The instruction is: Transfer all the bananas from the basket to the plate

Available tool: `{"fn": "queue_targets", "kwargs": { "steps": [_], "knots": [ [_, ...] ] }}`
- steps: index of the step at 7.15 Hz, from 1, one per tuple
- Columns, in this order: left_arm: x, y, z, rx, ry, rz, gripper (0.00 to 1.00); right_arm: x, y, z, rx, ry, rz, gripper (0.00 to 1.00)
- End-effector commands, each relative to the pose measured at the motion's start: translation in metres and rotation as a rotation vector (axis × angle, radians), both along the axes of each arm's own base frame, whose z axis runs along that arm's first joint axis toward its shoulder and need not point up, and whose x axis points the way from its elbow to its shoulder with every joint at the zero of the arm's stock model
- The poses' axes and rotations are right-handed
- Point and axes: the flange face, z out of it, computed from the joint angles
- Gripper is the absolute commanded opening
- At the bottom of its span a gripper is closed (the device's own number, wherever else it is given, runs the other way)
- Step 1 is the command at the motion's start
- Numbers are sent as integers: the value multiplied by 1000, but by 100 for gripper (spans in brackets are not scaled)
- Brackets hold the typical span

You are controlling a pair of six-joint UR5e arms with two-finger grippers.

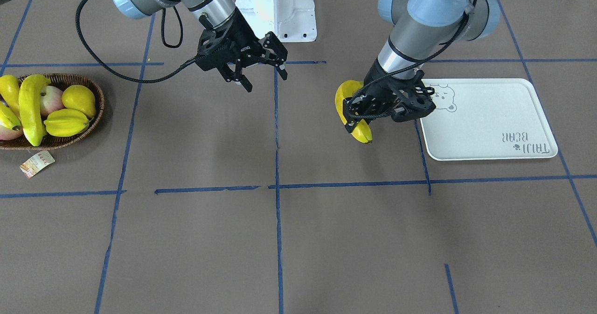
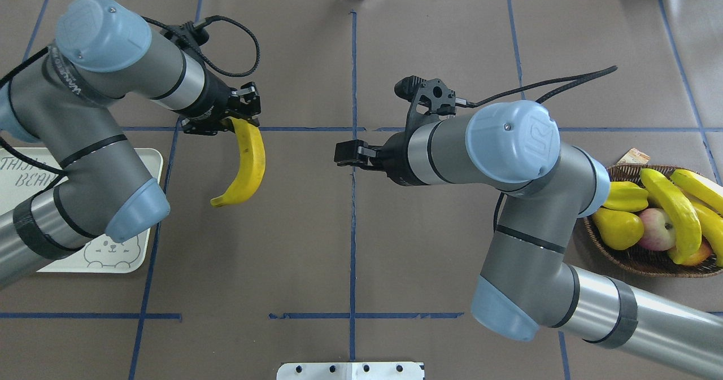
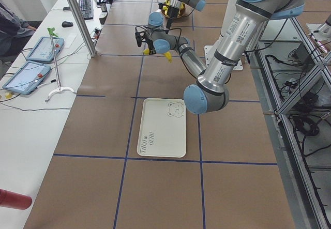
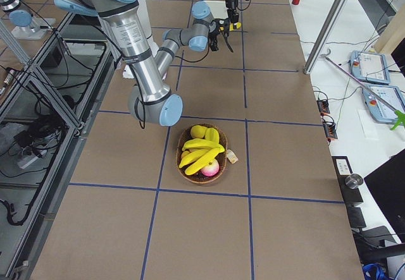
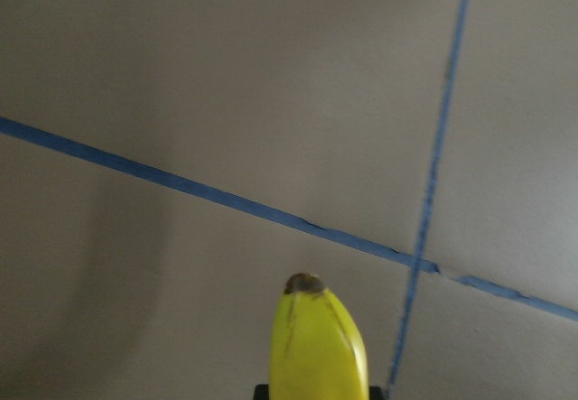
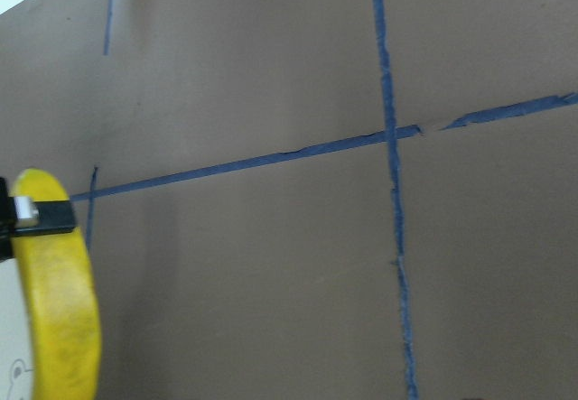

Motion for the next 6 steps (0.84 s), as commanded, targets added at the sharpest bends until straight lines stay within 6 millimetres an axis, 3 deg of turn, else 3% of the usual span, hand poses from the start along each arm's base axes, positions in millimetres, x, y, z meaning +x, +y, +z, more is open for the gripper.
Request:
{"fn": "queue_targets", "kwargs": {
  "steps": [1, 2, 4, 5, 6],
  "knots": [
    [-37, 22, 24, -57, -175, 35, 4, 18, -27, 18, 13, 176, -32, 99],
    [-50, 24, 45, -92, -217, 34, 4, 31, -43, 29, 14, 237, -54, 99],
    [-76, 36, 110, -110, -295, 81, 4, 54, -65, 43, 11, 288, -130, 99],
    [-105, 41, 138, -117, -310, 66, 4, 70, -77, 52, 6, 298, -115, 99],
    [-148, 51, 178, -118, -299, 23, 4, 74, -78, 68, 20, 316, -130, 99]
  ]
}}
